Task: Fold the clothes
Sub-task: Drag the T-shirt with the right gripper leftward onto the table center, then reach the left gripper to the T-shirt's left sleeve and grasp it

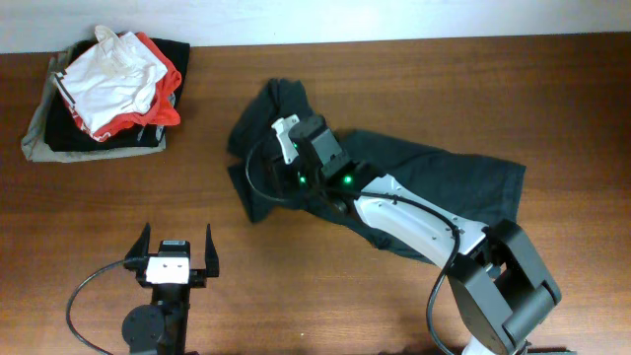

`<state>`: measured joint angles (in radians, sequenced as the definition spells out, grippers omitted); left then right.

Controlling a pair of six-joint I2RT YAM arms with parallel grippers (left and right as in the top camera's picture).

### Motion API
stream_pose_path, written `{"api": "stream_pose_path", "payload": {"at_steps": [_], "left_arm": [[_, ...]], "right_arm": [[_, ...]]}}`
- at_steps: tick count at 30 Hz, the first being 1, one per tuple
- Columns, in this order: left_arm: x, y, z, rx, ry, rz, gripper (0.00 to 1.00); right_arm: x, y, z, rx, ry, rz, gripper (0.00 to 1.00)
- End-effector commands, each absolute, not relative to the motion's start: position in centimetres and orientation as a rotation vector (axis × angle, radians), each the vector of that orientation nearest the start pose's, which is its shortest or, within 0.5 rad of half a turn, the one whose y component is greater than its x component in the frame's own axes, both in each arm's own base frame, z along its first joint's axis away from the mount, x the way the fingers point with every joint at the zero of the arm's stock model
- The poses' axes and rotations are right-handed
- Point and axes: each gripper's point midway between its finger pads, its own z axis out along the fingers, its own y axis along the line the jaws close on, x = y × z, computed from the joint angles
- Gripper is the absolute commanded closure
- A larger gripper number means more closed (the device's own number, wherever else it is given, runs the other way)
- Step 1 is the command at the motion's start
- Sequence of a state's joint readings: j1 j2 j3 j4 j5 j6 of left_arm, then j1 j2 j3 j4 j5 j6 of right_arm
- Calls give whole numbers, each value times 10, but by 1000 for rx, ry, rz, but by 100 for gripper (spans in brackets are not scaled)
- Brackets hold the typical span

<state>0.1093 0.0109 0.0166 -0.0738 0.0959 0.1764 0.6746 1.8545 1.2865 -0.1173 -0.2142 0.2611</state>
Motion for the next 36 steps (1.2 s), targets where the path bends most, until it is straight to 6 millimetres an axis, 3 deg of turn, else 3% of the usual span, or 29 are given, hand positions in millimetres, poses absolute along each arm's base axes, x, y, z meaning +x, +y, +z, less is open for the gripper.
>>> {"api": "stream_pose_path", "payload": {"at_steps": [1,4,7,11,14,17,21,26,36], "left_arm": [[246,13,159,129,1638,159,1],[246,13,159,129,1638,159,1],[246,13,159,129,1638,159,1],[246,13,159,129,1638,159,1],[246,13,159,129,1638,159,1],[246,13,159,129,1638,159,1],[246,13,159,129,1638,159,1],[246,13,159,129,1638,159,1],[246,13,159,129,1638,159,1]], "right_arm": [[397,355,159,-599,2234,701,60],[403,345,169,-635,2251,631,41],[433,290,186,-490,2333,371,4],[460,207,203,-275,2437,227,1],[467,144,197,-102,2526,197,1],[452,76,176,73,2671,151,1],[429,28,163,232,2792,140,1],[415,7,154,318,2847,150,1],[401,30,150,300,2907,324,1]]}}
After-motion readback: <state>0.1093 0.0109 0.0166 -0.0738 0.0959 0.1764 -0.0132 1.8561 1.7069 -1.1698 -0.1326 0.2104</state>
